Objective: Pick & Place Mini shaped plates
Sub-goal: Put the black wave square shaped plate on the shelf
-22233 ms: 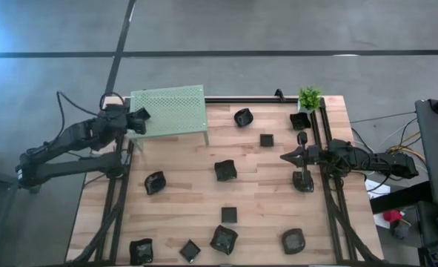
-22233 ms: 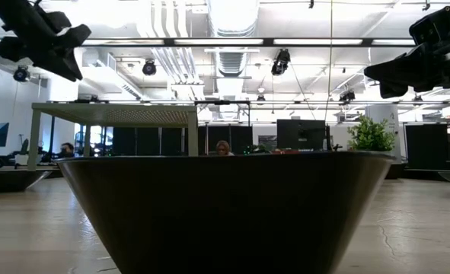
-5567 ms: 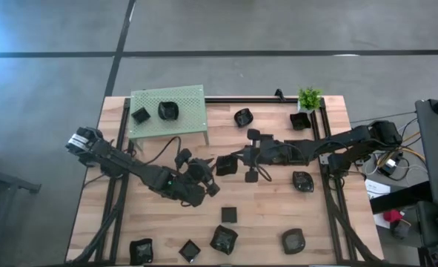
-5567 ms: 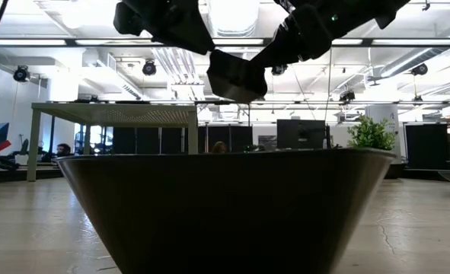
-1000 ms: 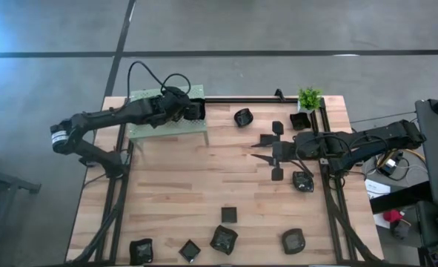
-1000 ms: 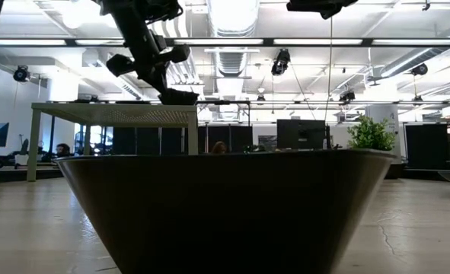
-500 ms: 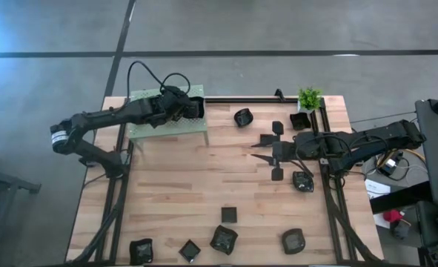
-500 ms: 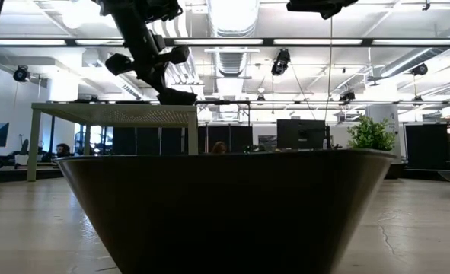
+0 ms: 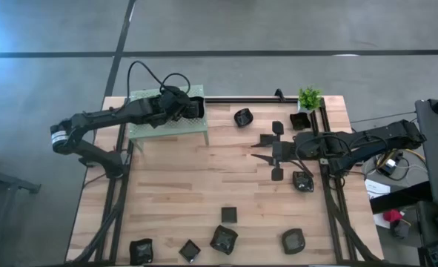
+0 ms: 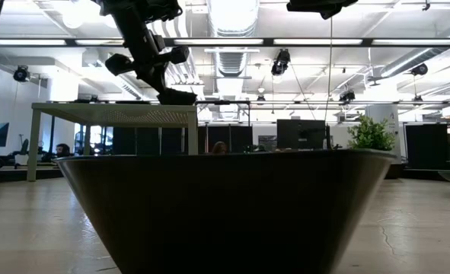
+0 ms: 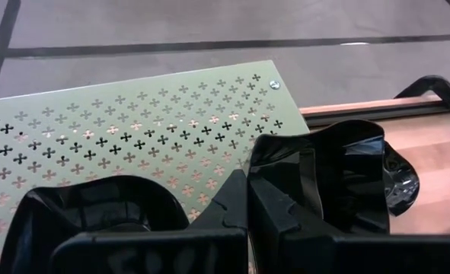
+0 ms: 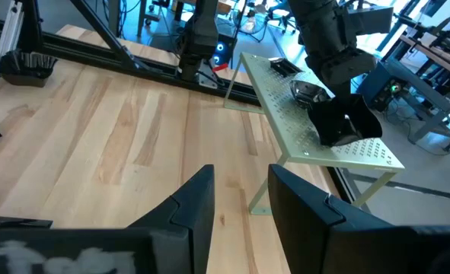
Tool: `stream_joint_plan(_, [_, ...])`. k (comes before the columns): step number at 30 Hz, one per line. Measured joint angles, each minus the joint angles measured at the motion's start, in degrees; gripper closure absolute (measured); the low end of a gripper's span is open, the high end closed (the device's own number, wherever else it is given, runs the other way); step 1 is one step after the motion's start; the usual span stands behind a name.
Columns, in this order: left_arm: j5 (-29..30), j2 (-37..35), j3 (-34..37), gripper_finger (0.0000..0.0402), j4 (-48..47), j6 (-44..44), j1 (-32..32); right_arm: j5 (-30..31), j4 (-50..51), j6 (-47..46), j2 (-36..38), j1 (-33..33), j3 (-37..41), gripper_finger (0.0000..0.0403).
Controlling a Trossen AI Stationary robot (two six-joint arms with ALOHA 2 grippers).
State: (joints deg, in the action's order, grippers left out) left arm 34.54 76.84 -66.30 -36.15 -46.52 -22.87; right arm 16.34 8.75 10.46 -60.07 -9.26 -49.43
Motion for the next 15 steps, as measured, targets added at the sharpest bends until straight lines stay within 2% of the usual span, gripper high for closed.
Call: stream_joint_plan(15, [-1.0, 0.0, 0.0, 0.0401, -0.5, -0.7, 0.0, 0.0, 0.0, 0.0, 0.0, 0.0, 0.0, 0.0284])
